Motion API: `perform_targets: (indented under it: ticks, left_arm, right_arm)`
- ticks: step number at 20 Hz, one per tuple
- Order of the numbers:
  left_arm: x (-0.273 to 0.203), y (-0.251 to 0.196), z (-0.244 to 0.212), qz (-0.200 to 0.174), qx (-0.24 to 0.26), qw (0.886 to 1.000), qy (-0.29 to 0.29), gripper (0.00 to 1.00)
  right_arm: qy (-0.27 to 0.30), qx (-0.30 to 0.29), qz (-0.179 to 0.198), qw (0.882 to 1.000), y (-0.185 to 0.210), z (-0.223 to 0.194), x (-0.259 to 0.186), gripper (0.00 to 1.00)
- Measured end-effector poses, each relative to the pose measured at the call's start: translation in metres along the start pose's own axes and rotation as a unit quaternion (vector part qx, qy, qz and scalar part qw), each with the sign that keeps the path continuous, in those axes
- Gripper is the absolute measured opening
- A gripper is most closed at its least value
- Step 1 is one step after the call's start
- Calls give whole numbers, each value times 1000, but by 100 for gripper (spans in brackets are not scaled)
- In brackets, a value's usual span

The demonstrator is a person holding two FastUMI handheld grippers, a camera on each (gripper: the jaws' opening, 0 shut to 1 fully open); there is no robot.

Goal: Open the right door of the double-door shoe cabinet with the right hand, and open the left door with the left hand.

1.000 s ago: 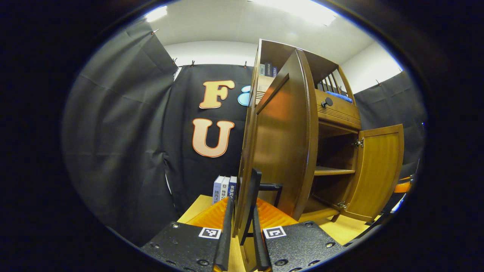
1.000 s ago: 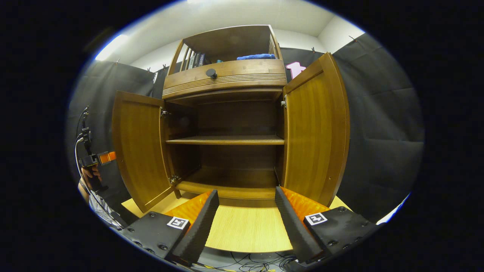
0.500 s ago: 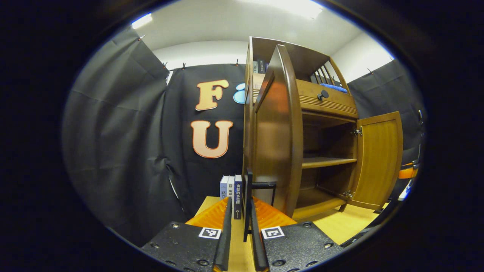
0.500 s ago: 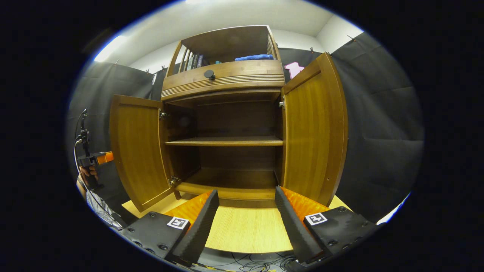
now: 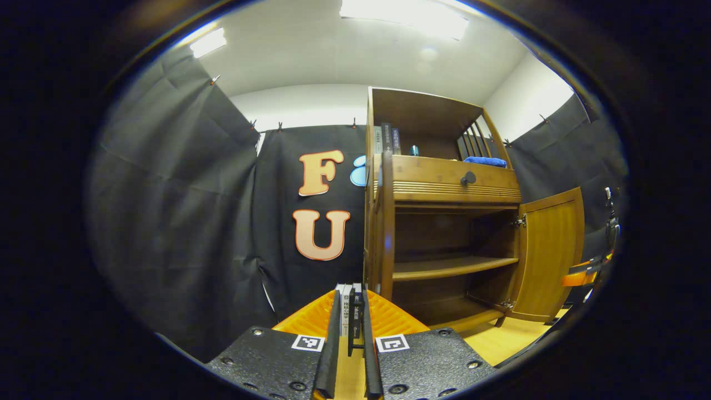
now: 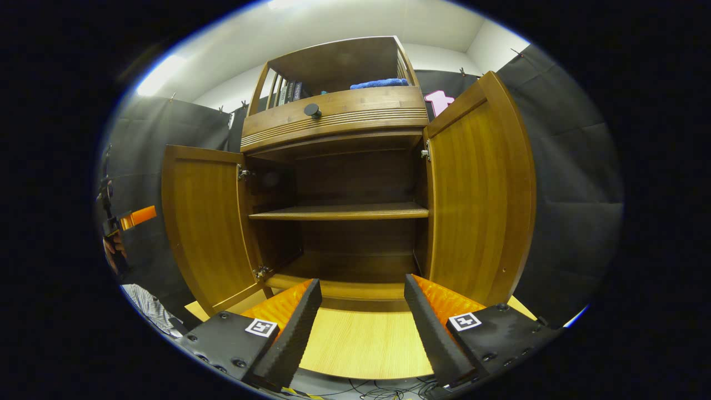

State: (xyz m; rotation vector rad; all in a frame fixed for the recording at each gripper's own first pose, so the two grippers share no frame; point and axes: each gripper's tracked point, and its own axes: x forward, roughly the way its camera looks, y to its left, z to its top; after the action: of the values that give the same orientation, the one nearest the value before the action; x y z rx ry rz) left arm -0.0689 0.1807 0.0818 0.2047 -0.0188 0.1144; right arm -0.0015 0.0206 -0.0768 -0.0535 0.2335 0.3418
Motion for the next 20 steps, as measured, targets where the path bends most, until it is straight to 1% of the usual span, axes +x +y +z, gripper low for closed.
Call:
perform_targets:
  ticks: [2,4,5,7,8,10,11,12,13,14,15,16,17,18,19,20]
  left_arm:
    - [0,-20,13,-9,12,1000,-10,20]
    - [4,-54,11,-41,9,999,0,20]
    - [7,-71,9,-57,5,998,4,14]
    - [11,-104,7,-97,-24,995,9,15]
    - [13,-122,6,-116,-44,992,12,15]
    - [20,-140,5,-131,-74,989,12,16]
    - [25,-146,3,-131,-88,987,14,26]
    - [27,-156,-2,-132,-104,986,18,20]
    - [31,-164,-8,-132,-121,984,27,14]
    - [36,-168,-16,-120,-131,983,33,17]
    - [40,-168,-25,-103,-135,985,42,20]
    - [44,-169,-36,-89,-139,985,50,21]
    - [48,-172,-46,-83,-141,985,61,22]
    - [48,-181,-55,-83,-141,984,70,22]
    - [49,-184,-62,-78,-137,985,74,26]
    - [49,-183,-69,-69,-127,987,73,30]
  right_arm:
    - [-2,0,3,1000,2,1,2,97]
    - [-4,-1,0,1000,1,1,1,97]
    - [-5,-3,-4,1000,-1,1,-1,97]
    - [-6,-3,-11,1000,-5,0,-6,97]
    - [-7,-3,-16,1000,-8,0,-8,100]
    - [-9,-1,-28,1000,-14,-2,-15,97]
    - [-11,0,-34,999,-17,-1,-17,97]
    - [-11,1,-39,999,-20,-2,-19,87]
    - [-11,2,-46,999,-24,-3,-23,87]
    - [-12,3,-51,999,-26,-4,-26,100]
    - [-13,3,-56,998,-28,-5,-29,93]
    - [-13,4,-62,998,-31,-5,-33,87]
    - [-13,3,-67,998,-33,-5,-37,87]
    - [-13,2,-72,997,-36,-5,-40,97]
    - [-13,2,-76,997,-38,-6,-41,100]
    - [-13,2,-79,997,-39,-6,-43,87]
